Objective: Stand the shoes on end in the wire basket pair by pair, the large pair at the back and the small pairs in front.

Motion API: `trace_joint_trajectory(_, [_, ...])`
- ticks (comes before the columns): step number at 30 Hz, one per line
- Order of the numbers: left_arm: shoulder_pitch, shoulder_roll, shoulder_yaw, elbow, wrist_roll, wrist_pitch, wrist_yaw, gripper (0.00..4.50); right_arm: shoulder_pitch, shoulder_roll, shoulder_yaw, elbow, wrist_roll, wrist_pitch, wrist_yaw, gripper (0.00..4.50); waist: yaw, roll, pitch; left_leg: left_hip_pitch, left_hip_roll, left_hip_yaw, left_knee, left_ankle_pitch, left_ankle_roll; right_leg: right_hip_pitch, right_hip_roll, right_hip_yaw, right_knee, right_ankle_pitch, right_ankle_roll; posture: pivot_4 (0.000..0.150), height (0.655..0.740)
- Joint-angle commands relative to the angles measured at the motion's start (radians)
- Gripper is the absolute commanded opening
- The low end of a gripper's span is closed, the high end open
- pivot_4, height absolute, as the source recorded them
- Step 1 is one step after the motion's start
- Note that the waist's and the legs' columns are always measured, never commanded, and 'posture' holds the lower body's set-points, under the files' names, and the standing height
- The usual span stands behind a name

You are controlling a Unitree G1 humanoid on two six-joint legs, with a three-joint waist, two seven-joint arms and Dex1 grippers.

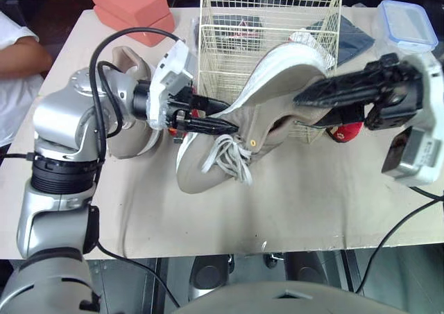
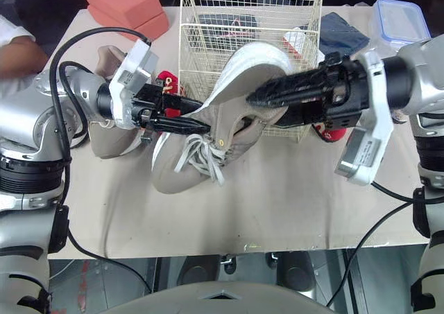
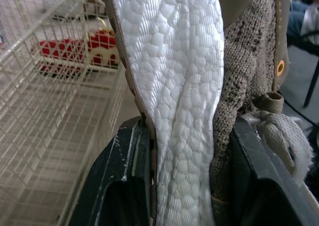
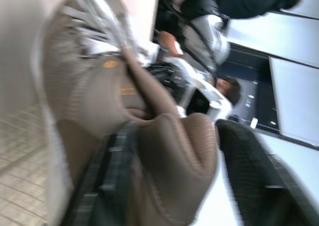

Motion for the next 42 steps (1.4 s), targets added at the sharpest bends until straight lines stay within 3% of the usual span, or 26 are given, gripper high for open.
trace_joint_trajectory(1, [-0.001, -0.073, 0.093, -0.012, -0.068, -0.027, 0.073, 1.42, 0.003, -0.008, -0.068, 0.016, -0.007, 0.043, -0.083, 4.27, -0.001, 0.000, 0.000, 0.000, 0.000, 0.000, 0.000, 0.000, 0.000, 0.000, 0.000, 0.000, 0.000, 0.000, 0.000, 0.150, 0.6860])
trace_joint_trajectory(2, [0.001, -0.094, 0.116, -0.012, -0.082, -0.022, 0.096, 1.42, 0.020, -0.012, -0.079, 0.024, -0.011, 0.065, -0.098, 4.50, -0.001, 0.000, 0.000, 0.000, 0.000, 0.000, 0.000, 0.000, 0.000, 0.000, 0.000, 0.000, 0.000, 0.000, 0.000, 0.150, 0.6860])
trace_joint_trajectory(4, [0.007, -0.126, 0.151, -0.018, -0.112, -0.010, 0.129, 1.42, 0.054, -0.021, -0.098, 0.034, -0.013, 0.093, -0.124, 4.50, 0.000, 0.000, 0.000, 0.000, 0.000, -0.001, 0.001, 0.000, 0.000, 0.000, 0.000, 0.000, 0.001, 0.000, 0.000, 0.150, 0.6860])
trace_joint_trajectory(8, [0.025, -0.187, 0.216, -0.018, -0.170, -0.013, 0.200, 1.42, 0.237, -0.032, -0.125, -0.028, 0.113, 0.420, -0.212, 4.50, 0.000, 0.000, 0.000, 0.000, 0.000, -0.001, 0.001, 0.000, 0.000, 0.001, -0.001, 0.000, 0.001, 0.000, 0.000, 0.150, 0.6860])
trace_joint_trajectory(12, [0.031, -0.246, 0.249, 0.000, -0.184, -0.045, 0.255, 1.42, 0.357, -0.025, -0.153, -0.249, 0.469, 0.926, -0.406, 4.50, -0.001, -0.001, 0.000, 0.000, 0.000, -0.002, 0.003, 0.000, 0.000, 0.001, -0.001, -0.001, 0.002, 0.000, -0.001, 0.150, 0.6860])
trace_joint_trajectory(16, [0.038, -0.263, 0.243, 0.013, -0.180, -0.069, 0.261, 1.39, 0.404, -0.024, -0.210, -0.371, 0.779, 1.250, -0.521, 4.50, -0.001, -0.001, 0.000, 0.000, 0.000, -0.002, 0.004, 0.000, 0.000, 0.001, -0.001, -0.001, 0.004, 0.000, -0.001, 0.150, 0.6860])
trace_joint_trajectory(26, [0.045, -0.293, 0.223, 0.010, -0.176, -0.102, 0.264, 1.39, 0.387, 0.054, -0.286, -0.423, 1.098, 1.595, -0.750, 4.50, 0.001, -0.001, 0.000, -0.001, 0.000, -0.003, 0.003, 0.000, 0.001, 0.002, -0.001, -0.002, 0.002, 0.000, -0.001, 0.150, 0.6860])
trace_joint_trajectory(34, [0.058, -0.304, 0.197, 0.017, -0.150, -0.134, 0.266, 1.39, 0.353, 0.165, -0.261, -0.448, 1.125, 1.692, -0.842, 4.50, 0.001, -0.001, 0.000, -0.001, -0.001, -0.003, 0.001, 0.000, 0.001, 0.001, 0.000, -0.002, 0.001, 0.000, 0.000, 0.150, 0.6860])
trace_joint_trajectory(35, [0.059, -0.304, 0.196, 0.016, -0.151, -0.133, 0.266, 1.39, 0.349, 0.175, -0.259, -0.447, 1.121, 1.700, -0.845, 4.00, 0.001, -0.001, 0.000, -0.001, -0.001, -0.003, 0.001, 0.000, 0.001, 0.002, 0.000, -0.002, 0.000, 0.000, 0.000, 0.150, 0.6860])
trace_joint_trajectory(36, [0.059, -0.304, 0.194, 0.015, -0.153, -0.133, 0.267, 1.39, 0.344, 0.183, -0.256, -0.445, 1.116, 1.709, -0.847, 3.97, 0.001, -0.001, 0.000, -0.001, -0.001, -0.003, 0.001, 0.000, 0.001, 0.002, 0.000, -0.002, 0.000, 0.000, 0.000, 0.150, 0.6860])
trace_joint_trajectory(37, [0.060, -0.302, 0.192, 0.015, -0.154, -0.134, 0.268, 1.39, 0.341, 0.187, -0.255, -0.443, 1.109, 1.719, -0.845, 3.63, 0.001, -0.001, 0.000, -0.002, -0.001, -0.003, 0.001, 0.000, 0.001, 0.002, 0.000, -0.002, 0.000, 0.000, 0.000, 0.150, 0.6860])
trace_joint_trajectory(42, [0.069, -0.300, 0.185, 0.004, -0.165, -0.123, 0.267, 1.39, 0.333, 0.216, -0.261, -0.433, 1.088, 1.741, -0.838, 1.54, 0.000, -0.001, 0.000, -0.002, -0.001, -0.003, -0.001, 0.000, 0.001, 0.001, 0.000, -0.003, -0.001, 0.000, 0.000, 0.150, 0.6860])
